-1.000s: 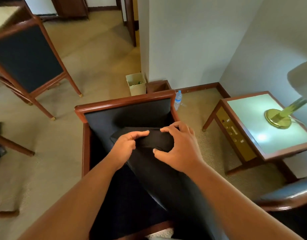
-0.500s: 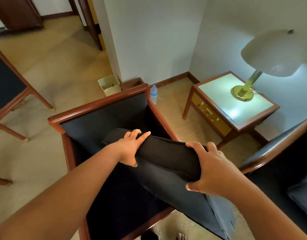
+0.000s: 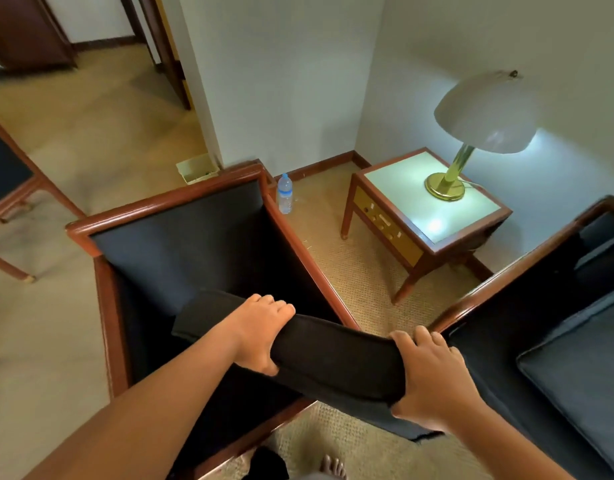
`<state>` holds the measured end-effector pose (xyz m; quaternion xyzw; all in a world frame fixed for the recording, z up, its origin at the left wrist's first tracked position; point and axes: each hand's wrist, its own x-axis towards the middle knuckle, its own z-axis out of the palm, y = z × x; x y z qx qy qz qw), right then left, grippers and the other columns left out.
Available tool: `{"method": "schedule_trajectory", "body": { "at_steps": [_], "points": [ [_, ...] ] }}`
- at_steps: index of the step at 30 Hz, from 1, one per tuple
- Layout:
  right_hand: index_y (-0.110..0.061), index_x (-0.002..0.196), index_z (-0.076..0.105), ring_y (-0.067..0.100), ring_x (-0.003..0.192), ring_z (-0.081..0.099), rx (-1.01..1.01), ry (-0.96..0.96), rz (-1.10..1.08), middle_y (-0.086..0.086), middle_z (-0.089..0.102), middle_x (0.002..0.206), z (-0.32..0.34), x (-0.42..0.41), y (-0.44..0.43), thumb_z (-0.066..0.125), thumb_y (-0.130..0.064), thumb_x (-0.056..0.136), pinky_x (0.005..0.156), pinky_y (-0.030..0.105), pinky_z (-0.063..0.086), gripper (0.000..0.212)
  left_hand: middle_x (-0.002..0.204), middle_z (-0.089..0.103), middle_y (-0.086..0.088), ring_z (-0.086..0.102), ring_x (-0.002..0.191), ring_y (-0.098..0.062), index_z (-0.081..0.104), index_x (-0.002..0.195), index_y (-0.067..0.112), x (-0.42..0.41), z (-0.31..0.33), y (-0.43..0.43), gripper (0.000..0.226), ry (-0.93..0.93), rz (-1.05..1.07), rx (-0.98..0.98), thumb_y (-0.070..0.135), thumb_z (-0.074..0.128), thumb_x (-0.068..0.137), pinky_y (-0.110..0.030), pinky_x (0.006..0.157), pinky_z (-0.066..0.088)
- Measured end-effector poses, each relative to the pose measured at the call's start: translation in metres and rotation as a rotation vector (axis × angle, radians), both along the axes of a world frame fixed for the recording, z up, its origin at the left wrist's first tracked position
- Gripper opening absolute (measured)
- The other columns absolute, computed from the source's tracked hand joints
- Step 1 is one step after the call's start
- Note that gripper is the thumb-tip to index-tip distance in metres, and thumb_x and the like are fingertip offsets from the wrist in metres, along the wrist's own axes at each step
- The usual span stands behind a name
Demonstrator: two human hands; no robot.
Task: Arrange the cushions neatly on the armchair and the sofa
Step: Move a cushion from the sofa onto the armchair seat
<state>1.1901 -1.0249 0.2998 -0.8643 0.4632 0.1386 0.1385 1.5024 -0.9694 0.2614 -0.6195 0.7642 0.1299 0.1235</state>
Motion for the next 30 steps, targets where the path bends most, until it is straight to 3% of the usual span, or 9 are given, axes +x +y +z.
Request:
{"method": "schedule_trajectory", "body": {
  "at_steps": [4, 8, 15, 21, 24, 26, 30],
  "points": [
    [-0.044, 0.14, 0.031, 0.011, 0.117, 0.035, 0.022, -0.046, 0.086, -0.017, 0.037, 0.123, -0.002, 0.005, 0.015, 0.057, -0.079, 0.054, 0.104, 0.038, 0.04, 0.097, 0.113, 0.053, 0.012, 0.05, 0.099, -0.012, 0.045, 0.119, 0.027, 0.007, 0.006, 0.034, 0.076, 0.026, 0.089, 0.011, 0.066, 0.071, 0.059, -0.03, 0.094, 0.043],
    [-0.043, 0.141, 0.03, 0.016, 0.123, 0.036, 0.025, -0.096, 0.208, -0.013, 0.035, 0.129, -0.011, 0.04, 0.041, 0.07, -0.063, 0.06, 0.108, 0.041, 0.036, 0.092, 0.107, 0.049, 0.018, 0.045, 0.093, -0.008, 0.043, 0.112, 0.033, 0.033, 0.004, 0.095, 0.072, 0.025, 0.287, 0.069, 0.066, 0.068, 0.053, -0.026, 0.089, 0.042],
    [-0.04, 0.14, 0.032, 0.019, 0.118, 0.037, 0.081, -0.088, 0.406, -0.009, 0.036, 0.125, -0.044, 0.099, 0.037, 0.075, -0.043, 0.065, 0.109, 0.044, 0.035, 0.086, 0.104, 0.047, 0.019, 0.044, 0.097, -0.007, 0.044, 0.109, 0.034, 0.042, -0.008, 0.169, 0.063, 0.036, 0.569, 0.076, 0.058, 0.067, 0.056, -0.028, 0.088, 0.045],
    [-0.052, 0.141, 0.028, 0.021, 0.133, 0.03, 0.043, -0.05, 0.407, -0.011, 0.037, 0.135, -0.045, 0.106, -0.055, 0.074, -0.031, 0.066, 0.118, 0.049, 0.019, 0.091, 0.107, 0.052, 0.009, 0.049, 0.093, -0.018, 0.046, 0.117, 0.024, 0.005, -0.011, 0.122, 0.078, 0.01, 0.609, -0.036, 0.073, 0.058, 0.057, -0.032, 0.078, 0.044],
    [-0.051, 0.142, 0.029, 0.024, 0.135, 0.027, 0.067, -0.024, 0.446, -0.009, 0.036, 0.136, -0.044, 0.129, -0.065, 0.071, -0.021, 0.067, 0.119, 0.052, 0.018, 0.092, 0.11, 0.051, 0.012, 0.049, 0.097, -0.016, 0.048, 0.121, 0.027, -0.001, -0.016, 0.134, 0.086, 0.046, 0.707, -0.12, 0.084, 0.055, 0.057, -0.033, 0.086, 0.043],
    [-0.049, 0.142, 0.028, 0.024, 0.134, 0.028, 0.069, 0.009, 0.47, -0.007, 0.035, 0.135, -0.046, 0.133, -0.067, 0.072, -0.02, 0.068, 0.118, 0.052, 0.02, 0.091, 0.122, 0.052, 0.013, 0.05, 0.11, -0.016, 0.047, 0.134, 0.029, 0.006, -0.02, 0.147, 0.101, 0.068, 0.728, -0.155, 0.095, 0.048, 0.058, -0.037, 0.098, 0.039],
    [-0.048, 0.144, 0.026, 0.027, 0.135, 0.028, 0.055, 0.032, 0.486, -0.003, 0.036, 0.138, -0.049, 0.148, -0.074, 0.072, -0.021, 0.073, 0.115, 0.053, 0.025, 0.089, 0.132, 0.047, 0.008, 0.048, 0.119, -0.02, 0.035, 0.145, 0.028, 0.044, -0.011, 0.163, 0.12, -0.036, 0.79, -0.028, 0.101, 0.044, 0.051, -0.041, 0.104, 0.038]
  ]
}}
